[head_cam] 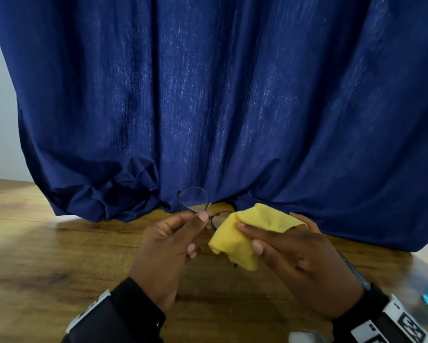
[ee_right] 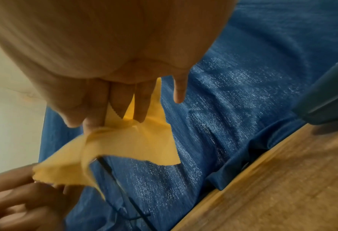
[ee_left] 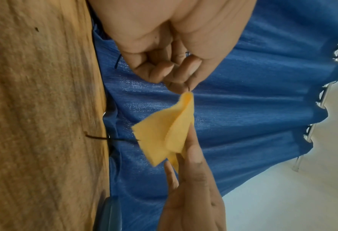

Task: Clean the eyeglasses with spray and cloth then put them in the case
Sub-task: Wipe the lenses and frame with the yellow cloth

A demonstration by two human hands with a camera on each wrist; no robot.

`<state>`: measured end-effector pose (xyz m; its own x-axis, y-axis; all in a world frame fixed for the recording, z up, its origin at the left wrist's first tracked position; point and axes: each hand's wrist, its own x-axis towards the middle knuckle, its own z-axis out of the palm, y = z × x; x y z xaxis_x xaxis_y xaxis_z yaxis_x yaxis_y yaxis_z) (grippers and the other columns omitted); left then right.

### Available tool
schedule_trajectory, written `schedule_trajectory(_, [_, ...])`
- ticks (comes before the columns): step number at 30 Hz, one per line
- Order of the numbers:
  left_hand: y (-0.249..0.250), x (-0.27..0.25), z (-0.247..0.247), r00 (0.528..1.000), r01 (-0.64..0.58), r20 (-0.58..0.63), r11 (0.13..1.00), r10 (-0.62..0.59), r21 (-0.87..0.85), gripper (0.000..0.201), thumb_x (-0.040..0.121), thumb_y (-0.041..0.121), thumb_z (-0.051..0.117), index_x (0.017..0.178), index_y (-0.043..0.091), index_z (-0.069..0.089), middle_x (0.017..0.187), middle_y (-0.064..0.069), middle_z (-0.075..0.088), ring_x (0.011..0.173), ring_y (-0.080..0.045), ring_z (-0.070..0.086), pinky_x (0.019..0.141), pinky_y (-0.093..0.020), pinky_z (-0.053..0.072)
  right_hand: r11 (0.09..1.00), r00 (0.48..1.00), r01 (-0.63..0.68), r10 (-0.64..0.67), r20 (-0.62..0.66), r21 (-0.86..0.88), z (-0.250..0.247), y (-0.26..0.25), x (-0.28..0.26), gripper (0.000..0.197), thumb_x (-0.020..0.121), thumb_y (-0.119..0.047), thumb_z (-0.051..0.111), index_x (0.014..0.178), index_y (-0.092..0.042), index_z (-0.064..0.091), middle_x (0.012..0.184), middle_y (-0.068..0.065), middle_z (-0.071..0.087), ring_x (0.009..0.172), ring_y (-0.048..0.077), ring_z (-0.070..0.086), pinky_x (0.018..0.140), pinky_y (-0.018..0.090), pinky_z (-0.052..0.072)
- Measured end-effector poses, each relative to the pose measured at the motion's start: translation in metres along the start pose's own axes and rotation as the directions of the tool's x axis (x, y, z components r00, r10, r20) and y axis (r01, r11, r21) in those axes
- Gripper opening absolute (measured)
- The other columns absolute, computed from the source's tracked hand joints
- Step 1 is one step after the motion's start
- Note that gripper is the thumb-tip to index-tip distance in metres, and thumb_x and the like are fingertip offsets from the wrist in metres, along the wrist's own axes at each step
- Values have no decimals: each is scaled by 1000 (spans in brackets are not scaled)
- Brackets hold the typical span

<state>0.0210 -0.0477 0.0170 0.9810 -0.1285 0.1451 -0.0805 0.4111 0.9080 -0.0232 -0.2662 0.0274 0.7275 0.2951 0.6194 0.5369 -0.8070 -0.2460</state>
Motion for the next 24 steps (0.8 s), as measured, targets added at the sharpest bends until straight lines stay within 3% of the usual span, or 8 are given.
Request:
schedule_trajectory(4, [-2, -9, 8, 995, 2, 100, 998, -9, 70, 34, 72, 35, 70, 90, 7, 79, 63, -7, 53, 49, -8, 38, 51, -24, 35, 1000, 998, 12, -13, 61, 2, -1, -4, 1, 44, 96, -61, 37, 140, -61, 37, 64, -24, 56, 79, -13, 54, 97, 34, 36])
schedule_trajectory(8, [-4, -11, 10, 996, -3, 92, 997, -4, 75, 33, 75, 35, 68, 92, 9, 79, 60, -5, 51, 51, -9, 38, 54, -27, 34, 999, 996, 49, -49, 80, 5, -1, -7, 0, 46, 94, -65, 40, 139, -63, 36, 68, -20, 61, 82, -15, 54, 97, 32, 34])
schedule_trajectory(10, [-3, -8, 7, 999, -10, 49, 999, 7, 47, 32, 77, 33, 68, 94, 8, 80, 53, 1, 49, 50, -9, 37, 55, -26, 35, 998, 995, 67, -68, 79, 17, -1, -8, -1, 43, 94, -64, 43, 137, -62, 42, 67, -19, 63, 80, -13, 57, 108, 35, 31])
schedule_trajectory(13, [1, -2, 1, 1000, -27, -9, 1000, 27, -5, 36, 73, 33, 70, 97, 8, 80, 73, -3, 70, 49, -6, 39, 52, -24, 36, 998, 996, 59, -59, 67, 10, 1, -7, -2, 39, 93, -65, 44, 132, -63, 47, 66, -17, 66, 79, -6, 62, 120, 38, 20])
schedule_trajectory(15, [2, 0, -2, 999, -39, -23, 999, 39, 0, 37, 73, 33, 71, 98, 8, 80, 85, -7, 71, 49, -5, 39, 52, -25, 36, 999, 998, 51, -51, 34, -7, 2, -4, -2, 38, 94, -61, 47, 131, -60, 50, 63, -22, 62, 76, -8, 61, 118, 45, 25])
schedule_trajectory(17, [1, 1, -2, 1000, -27, -11, 999, 27, 19, 34, 75, 33, 71, 96, 8, 80, 80, -6, 68, 48, -4, 39, 53, -26, 35, 999, 999, 33, -34, 32, 6, 2, -1, -1, 39, 94, -58, 47, 133, -57, 51, 63, -26, 58, 76, -10, 59, 114, 48, 31])
schedule_trajectory(20, [-2, -4, 3, 998, 6, 63, 999, -9, 53, 30, 77, 32, 70, 91, 7, 80, 64, -3, 58, 47, -5, 38, 53, -25, 35, 1000, 998, 15, -16, 66, 22, 1, 0, 0, 46, 95, -63, 41, 141, -58, 40, 69, -24, 60, 82, -14, 55, 100, 37, 39])
schedule_trajectory(24, [-6, -11, 9, 994, 3, 104, 995, -13, 96, 34, 73, 37, 68, 88, 8, 79, 55, -4, 48, 50, -10, 37, 54, -28, 33, 1000, 994, 26, -25, 104, -9, -2, -8, 0, 48, 92, -68, 39, 140, -64, 34, 69, -23, 58, 85, -18, 51, 87, 16, 26])
